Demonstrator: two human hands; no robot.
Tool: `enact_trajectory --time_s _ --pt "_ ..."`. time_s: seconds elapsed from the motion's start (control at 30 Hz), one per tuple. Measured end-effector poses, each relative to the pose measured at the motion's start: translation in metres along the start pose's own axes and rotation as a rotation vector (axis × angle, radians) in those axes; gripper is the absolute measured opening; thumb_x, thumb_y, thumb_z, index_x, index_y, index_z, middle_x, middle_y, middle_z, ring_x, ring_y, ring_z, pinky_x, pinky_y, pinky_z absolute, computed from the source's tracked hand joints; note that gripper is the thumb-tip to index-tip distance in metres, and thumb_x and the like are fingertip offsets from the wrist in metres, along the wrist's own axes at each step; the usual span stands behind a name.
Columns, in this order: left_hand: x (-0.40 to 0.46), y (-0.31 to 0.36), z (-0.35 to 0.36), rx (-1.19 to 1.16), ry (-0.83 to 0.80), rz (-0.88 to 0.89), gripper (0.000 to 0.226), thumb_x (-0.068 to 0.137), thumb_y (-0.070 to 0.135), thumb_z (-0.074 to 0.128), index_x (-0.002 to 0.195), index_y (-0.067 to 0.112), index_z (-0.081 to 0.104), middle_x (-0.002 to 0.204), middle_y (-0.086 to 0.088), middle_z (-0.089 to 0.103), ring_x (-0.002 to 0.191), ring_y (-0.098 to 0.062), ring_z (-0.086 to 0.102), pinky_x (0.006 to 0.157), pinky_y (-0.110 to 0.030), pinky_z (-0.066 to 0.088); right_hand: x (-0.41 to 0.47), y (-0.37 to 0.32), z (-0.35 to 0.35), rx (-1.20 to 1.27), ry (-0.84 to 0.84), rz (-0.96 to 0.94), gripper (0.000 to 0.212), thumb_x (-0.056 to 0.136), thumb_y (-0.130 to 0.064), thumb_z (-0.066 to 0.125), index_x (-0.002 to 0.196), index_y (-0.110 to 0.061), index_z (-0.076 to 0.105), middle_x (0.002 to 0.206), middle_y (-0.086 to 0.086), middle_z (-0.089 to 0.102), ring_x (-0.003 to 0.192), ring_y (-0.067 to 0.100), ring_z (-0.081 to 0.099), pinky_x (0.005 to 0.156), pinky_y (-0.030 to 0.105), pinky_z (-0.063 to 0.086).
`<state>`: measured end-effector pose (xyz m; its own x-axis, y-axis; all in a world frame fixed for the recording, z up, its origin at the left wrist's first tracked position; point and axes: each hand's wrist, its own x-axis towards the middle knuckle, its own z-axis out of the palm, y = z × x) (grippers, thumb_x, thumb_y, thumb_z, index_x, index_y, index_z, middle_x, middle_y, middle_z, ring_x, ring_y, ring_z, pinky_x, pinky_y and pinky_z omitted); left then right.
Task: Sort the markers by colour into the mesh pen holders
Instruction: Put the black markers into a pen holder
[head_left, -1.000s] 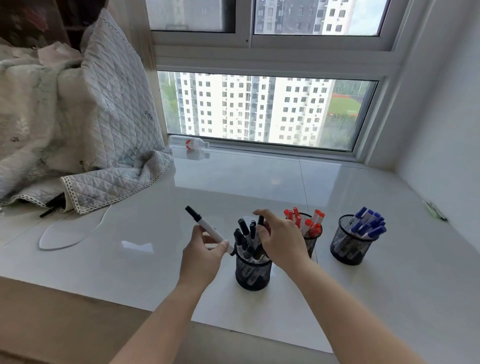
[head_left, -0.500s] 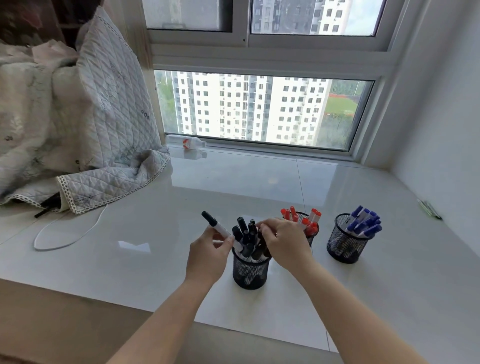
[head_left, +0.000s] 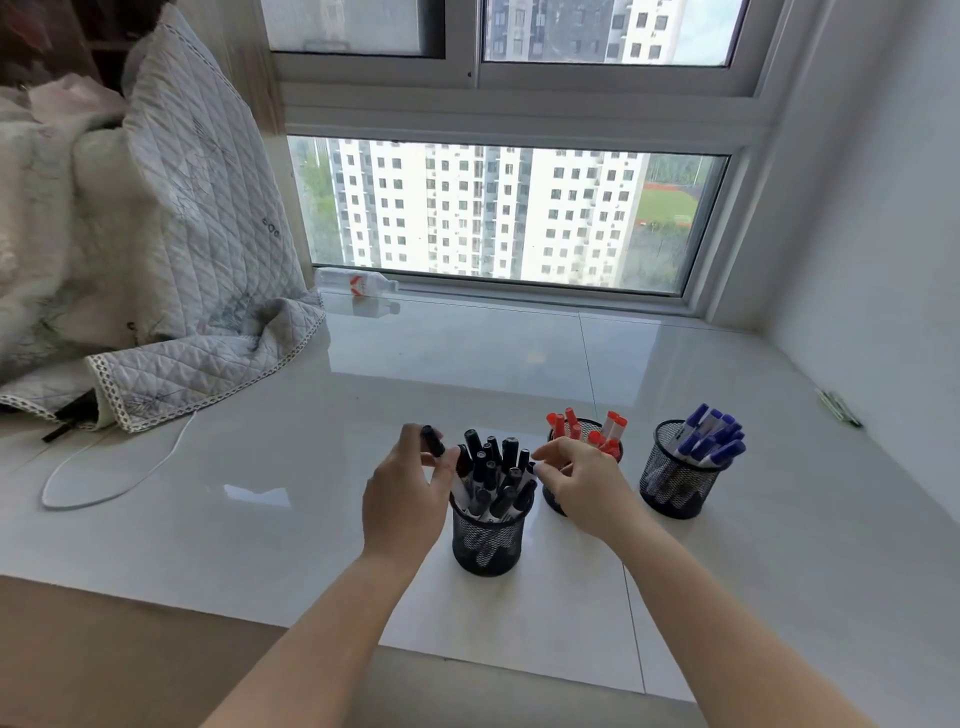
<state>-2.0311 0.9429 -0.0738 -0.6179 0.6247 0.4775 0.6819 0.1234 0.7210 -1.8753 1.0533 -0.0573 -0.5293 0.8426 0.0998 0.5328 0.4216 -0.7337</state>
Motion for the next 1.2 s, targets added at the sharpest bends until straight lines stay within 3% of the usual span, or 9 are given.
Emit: enact_trajectory --time_s 0.1,0.17,0.3,0.43,0.6,0.8,0.87,1.0,1.2 --pt "-0.001 0.000 -0.005 0.029 0.052 0.088 0.042 0.084 0.028 0.064 0.121 0.025 0.042 0.083 0.006 0.063 0.072 -0.007 0.061 0.059 -0.028 0.048 0.002 -0.001 0.002 -0.021 -0.035 -0.018 0.016 0.088 -0.024 0.060 0.103 -0.020 0.064 0.097 -0.005 0.066 0.086 0.013 0.060 0.078 0.024 0.044" --pt "-0.003 -0.001 -0.007 0.046 0.054 0.126 0.041 0.084 0.027 0.065 0.115 0.032 0.040 0.081 0.005 0.066 0.069 -0.004 0.059 0.057 -0.026 0.049 0.003 0.000 0.002 -0.031 -0.051 -0.024 0.015 0.088 -0.023 0.060 0.102 -0.020 0.064 0.098 -0.006 0.066 0.085 0.013 0.060 0.075 0.024 0.043" --pt "-0.007 -0.010 -0.006 0.060 0.007 0.140 0.017 0.086 0.024 0.063 0.103 0.022 0.064 0.084 0.003 0.071 0.073 -0.016 0.068 0.062 -0.034 0.055 0.006 0.003 0.003 -0.046 -0.087 -0.038 0.013 0.088 -0.023 0.061 0.100 -0.022 0.062 0.089 -0.010 0.061 0.076 0.005 0.057 0.062 0.016 0.040" --pt "-0.012 -0.013 -0.003 0.104 -0.009 0.136 0.014 0.086 0.025 0.065 0.098 0.023 0.071 0.082 0.004 0.069 0.066 -0.020 0.065 0.058 -0.034 0.053 0.008 0.006 0.004 -0.046 -0.129 -0.034 0.009 0.088 -0.027 0.060 0.097 -0.027 0.059 0.081 -0.020 0.054 0.071 -0.003 0.052 0.056 0.014 0.037" --pt "-0.020 -0.013 0.001 0.196 -0.022 0.124 0.015 0.085 0.032 0.065 0.098 0.032 0.072 0.074 0.009 0.065 0.057 -0.018 0.058 0.051 -0.023 0.042 0.010 0.009 0.003 -0.076 -0.172 -0.040 0.016 0.088 -0.029 0.060 0.103 -0.026 0.060 0.082 -0.017 0.055 0.071 0.000 0.052 0.057 0.015 0.038" --pt "-0.013 -0.015 -0.002 0.210 -0.097 0.088 0.017 0.087 0.039 0.059 0.099 0.038 0.071 0.078 0.011 0.066 0.065 -0.016 0.061 0.056 -0.023 0.041 0.011 0.010 0.003 -0.129 -0.217 -0.040 0.020 0.088 -0.032 0.059 0.106 -0.023 0.061 0.087 -0.010 0.055 0.077 0.011 0.054 0.064 0.021 0.040" --pt "-0.011 -0.015 -0.003 0.207 -0.126 0.074 0.017 0.087 0.040 0.058 0.100 0.040 0.070 0.080 0.012 0.065 0.068 -0.014 0.061 0.058 -0.025 0.044 0.010 0.009 0.003 -0.062 -0.178 -0.055 0.012 0.089 -0.031 0.059 0.099 -0.024 0.060 0.085 -0.011 0.056 0.075 0.010 0.054 0.063 0.021 0.040" --pt "-0.010 -0.016 -0.003 0.196 -0.148 0.061 0.017 0.088 0.040 0.058 0.100 0.041 0.069 0.080 0.013 0.065 0.070 -0.013 0.060 0.060 -0.025 0.044 0.007 0.005 -0.002 0.144 0.060 -0.042 0.004 0.091 -0.026 0.054 0.090 -0.022 0.052 0.076 -0.008 0.056 0.066 0.008 0.052 0.059 0.020 0.037" --pt "-0.003 -0.019 0.000 0.123 -0.159 0.000 0.017 0.087 0.036 0.060 0.099 0.034 0.072 0.079 0.010 0.064 0.068 -0.015 0.059 0.061 -0.029 0.047 0.004 0.002 -0.016 0.266 0.187 -0.027 0.012 0.093 -0.030 0.052 0.095 -0.018 0.052 0.088 0.007 0.063 0.082 0.025 0.060 0.073 0.032 0.044"
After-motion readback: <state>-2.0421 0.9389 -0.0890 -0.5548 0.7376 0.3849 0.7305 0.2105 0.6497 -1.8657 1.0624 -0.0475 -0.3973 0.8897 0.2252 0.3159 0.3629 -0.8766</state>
